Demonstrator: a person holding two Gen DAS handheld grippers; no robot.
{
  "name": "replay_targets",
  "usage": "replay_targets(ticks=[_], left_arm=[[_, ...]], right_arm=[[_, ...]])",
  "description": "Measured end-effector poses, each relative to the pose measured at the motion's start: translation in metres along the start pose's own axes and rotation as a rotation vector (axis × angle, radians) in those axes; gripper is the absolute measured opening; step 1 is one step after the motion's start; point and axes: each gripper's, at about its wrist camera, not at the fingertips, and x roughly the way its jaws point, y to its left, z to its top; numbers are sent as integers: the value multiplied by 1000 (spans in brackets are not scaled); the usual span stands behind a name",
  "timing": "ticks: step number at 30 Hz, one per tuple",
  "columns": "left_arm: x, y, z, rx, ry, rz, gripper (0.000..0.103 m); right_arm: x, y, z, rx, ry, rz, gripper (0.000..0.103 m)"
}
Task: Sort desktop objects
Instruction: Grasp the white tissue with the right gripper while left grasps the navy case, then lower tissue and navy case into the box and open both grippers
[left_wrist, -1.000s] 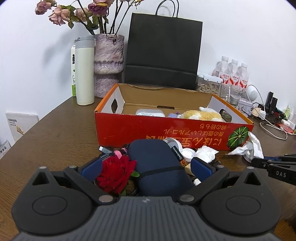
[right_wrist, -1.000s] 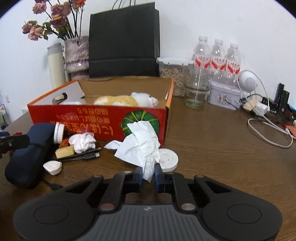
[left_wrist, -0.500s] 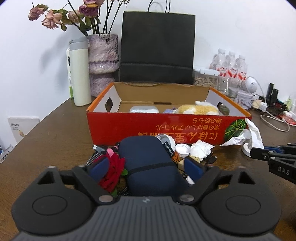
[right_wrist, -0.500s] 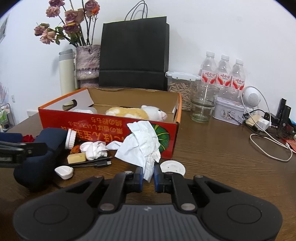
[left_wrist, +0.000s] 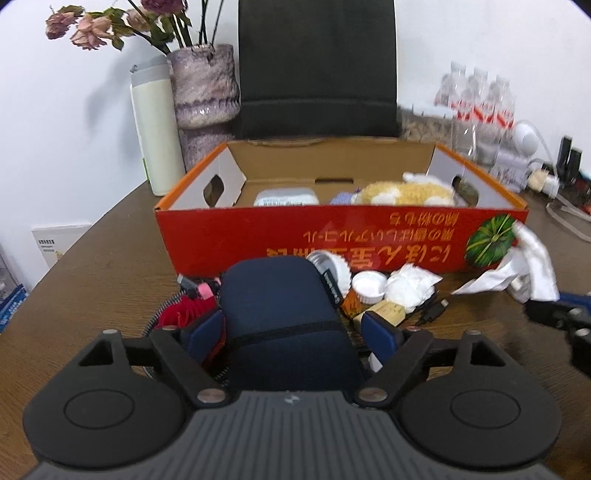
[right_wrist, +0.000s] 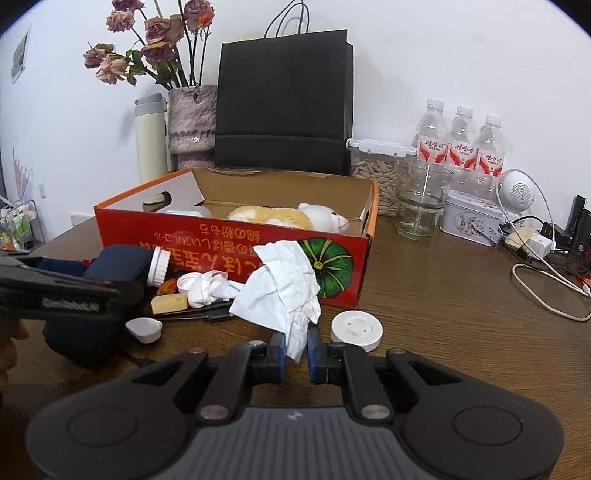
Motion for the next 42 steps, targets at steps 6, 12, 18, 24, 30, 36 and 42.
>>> replay_targets(ticks=[6,12,18,24,30,36,42], left_arm=[[7,2,2,-14,41,37,84],[11,-1,4,16,75,52,83],[8,3,5,-15,89,18,70],[-5,10,0,-45,66,-21,66],[-30,21,-1,-73,5,-49,66],[-56,32,8,-94,-60,-75,66],[-68,40,20,-110,-108,-112,66]], right_arm=[[-5,-10,0,18,-8,10,10],[-9,-16,-1,23,-13,22,10],[-13,-14,0,20,-30,29,10],[-17,-15,1,22,-48,25,10],[-21,-14,2,19,-63,25,10],[-25,-12,2,9,-84,25,10],[-27,-8,6,13,-116,7,10]])
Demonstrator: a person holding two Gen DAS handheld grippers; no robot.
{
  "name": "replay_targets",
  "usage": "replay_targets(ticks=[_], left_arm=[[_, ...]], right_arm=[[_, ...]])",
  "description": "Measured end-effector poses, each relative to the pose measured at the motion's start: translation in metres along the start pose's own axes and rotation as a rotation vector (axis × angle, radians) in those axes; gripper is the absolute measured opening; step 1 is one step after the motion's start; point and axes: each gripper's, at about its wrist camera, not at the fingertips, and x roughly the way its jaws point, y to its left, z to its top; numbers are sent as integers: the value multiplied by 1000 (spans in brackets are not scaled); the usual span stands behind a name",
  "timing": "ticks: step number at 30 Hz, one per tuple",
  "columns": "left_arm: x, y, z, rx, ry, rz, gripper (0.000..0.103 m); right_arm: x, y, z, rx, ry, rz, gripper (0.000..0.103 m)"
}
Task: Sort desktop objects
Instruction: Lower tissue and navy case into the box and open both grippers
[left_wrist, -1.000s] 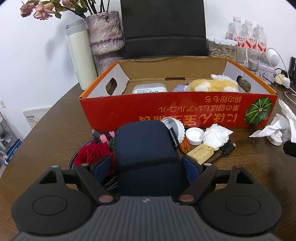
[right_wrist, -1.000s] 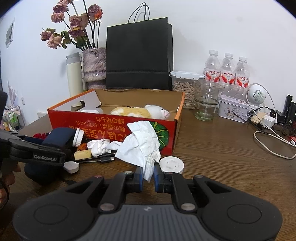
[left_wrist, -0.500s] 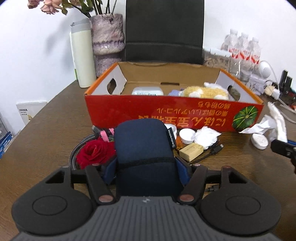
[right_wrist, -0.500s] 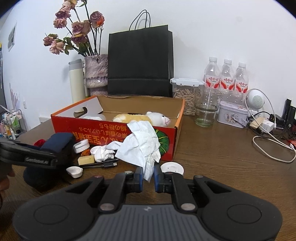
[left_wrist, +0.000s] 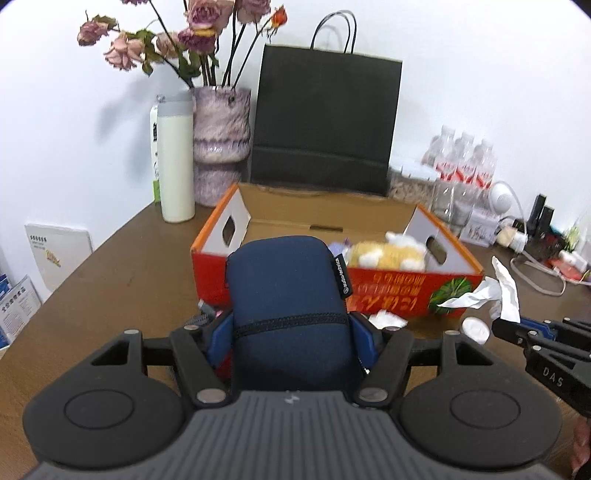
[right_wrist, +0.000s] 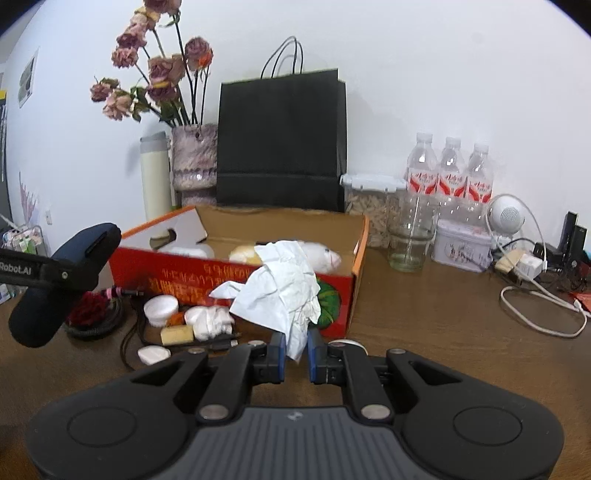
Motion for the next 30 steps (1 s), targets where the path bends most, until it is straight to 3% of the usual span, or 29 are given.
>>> replay_targets(ticks=[6,12,21,30], left_arm=[[9,3,24,-11,-52,-35,66],[33,5,54,-16,-117,-51,66],[103,10,77,-46,-119,-73,66],[161,11,85,-16,-54,-45,66]], right_arm=[[-1,7,24,-9,-96,-19,10],[25,9,60,34,-144,-20,10],[113,24,89,50,-69,2,10],[171,29,92,14,19,-16,10]])
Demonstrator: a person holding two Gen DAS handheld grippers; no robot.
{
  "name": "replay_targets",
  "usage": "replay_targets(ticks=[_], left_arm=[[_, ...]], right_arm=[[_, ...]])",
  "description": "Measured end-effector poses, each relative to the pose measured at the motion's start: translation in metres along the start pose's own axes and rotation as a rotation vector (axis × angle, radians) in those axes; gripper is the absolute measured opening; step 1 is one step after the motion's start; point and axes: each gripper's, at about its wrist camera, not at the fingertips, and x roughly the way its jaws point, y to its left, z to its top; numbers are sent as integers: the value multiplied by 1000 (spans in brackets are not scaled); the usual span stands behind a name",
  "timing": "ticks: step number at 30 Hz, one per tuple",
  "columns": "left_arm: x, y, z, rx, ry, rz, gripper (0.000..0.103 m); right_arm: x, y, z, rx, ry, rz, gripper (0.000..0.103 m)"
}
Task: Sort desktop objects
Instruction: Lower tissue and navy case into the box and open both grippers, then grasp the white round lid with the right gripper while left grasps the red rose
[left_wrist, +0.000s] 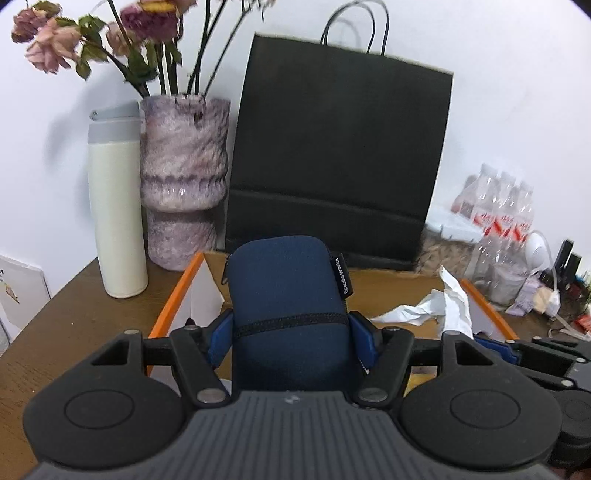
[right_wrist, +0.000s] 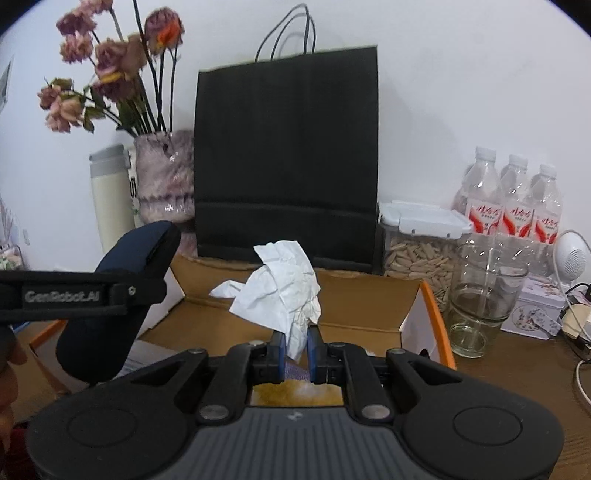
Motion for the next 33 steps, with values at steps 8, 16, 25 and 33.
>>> replay_targets(ticks=[8,16,25,33], left_arm=[[10,-4,-12,36,49,8,71],[-9,-10,-14,88,-66,56,103],[-20,-12,-18,96,-84,52,103],[-43,-8,-19,89,-119,27,103]], right_arm=[[2,7,-10,-32,35,-3,18],[-4,9,-12,-42,27,-33,93],[-10,7,-10,-7,48,-10,99],[-25,6,-8,-2,34,-13,99]])
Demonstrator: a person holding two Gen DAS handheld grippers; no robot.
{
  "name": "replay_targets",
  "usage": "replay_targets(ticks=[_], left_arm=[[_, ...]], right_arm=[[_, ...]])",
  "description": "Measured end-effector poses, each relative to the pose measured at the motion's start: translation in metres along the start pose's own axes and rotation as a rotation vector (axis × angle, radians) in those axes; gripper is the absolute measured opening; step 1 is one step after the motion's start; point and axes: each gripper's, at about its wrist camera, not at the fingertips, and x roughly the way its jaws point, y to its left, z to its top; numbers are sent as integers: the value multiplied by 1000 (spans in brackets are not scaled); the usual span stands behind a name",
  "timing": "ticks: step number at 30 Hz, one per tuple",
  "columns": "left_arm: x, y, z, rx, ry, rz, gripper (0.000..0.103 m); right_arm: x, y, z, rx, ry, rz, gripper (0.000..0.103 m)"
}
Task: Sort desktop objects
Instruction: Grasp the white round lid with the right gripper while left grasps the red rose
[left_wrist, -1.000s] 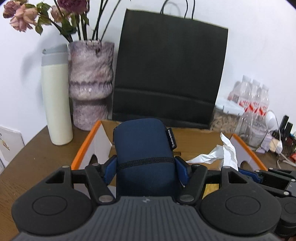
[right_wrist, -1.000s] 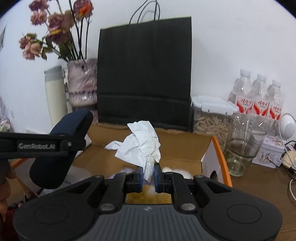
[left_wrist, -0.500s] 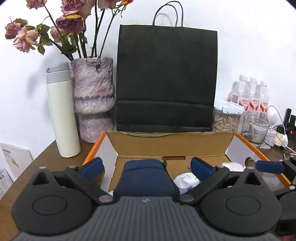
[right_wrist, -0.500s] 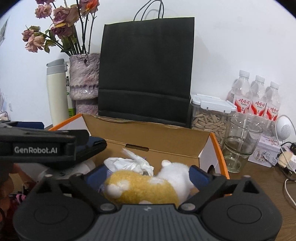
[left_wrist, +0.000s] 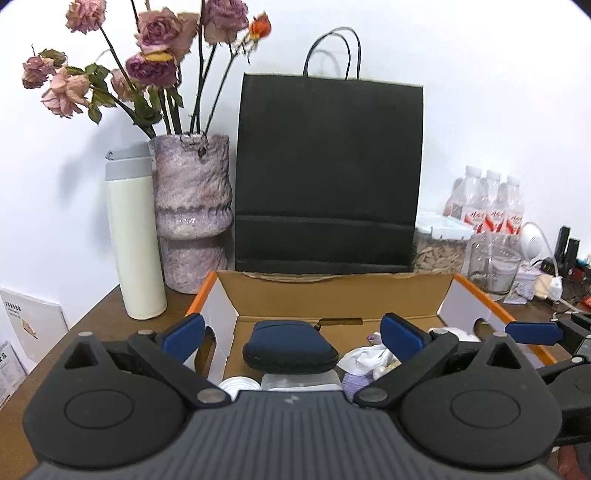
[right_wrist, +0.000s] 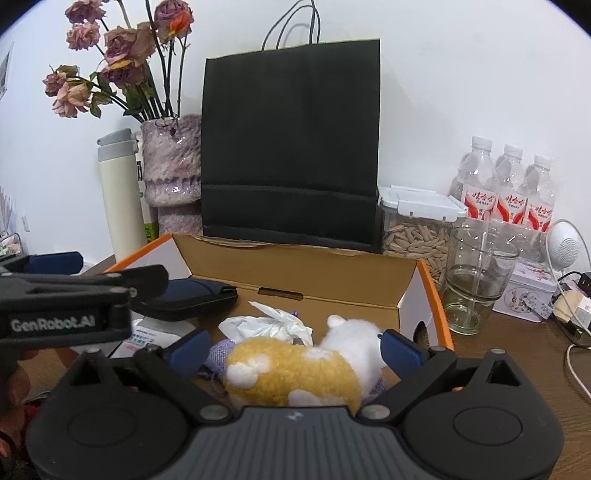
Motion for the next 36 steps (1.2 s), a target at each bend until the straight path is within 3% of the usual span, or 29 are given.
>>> replay_targets(ticks=[7,17,31,34,36], left_arm=[[-32,22,-2,-5,-27,9,103],[-57,67,-39,-11,81,78,103],[-72,62,-70,15,165,20,103],[-69,61,-73,17,186,17,103],[-67,60,-75,20,195,16,103]], right_arm=[[-36,-14,-10,-4,-38,-16,99],[-68,-45,-46,-9,-3,-78,99],[-69,-58,-84,-12,116,-110,99],[-65,-60,-87,2,135,-104,96],[-62,-62,-88,11,150,-95,86]])
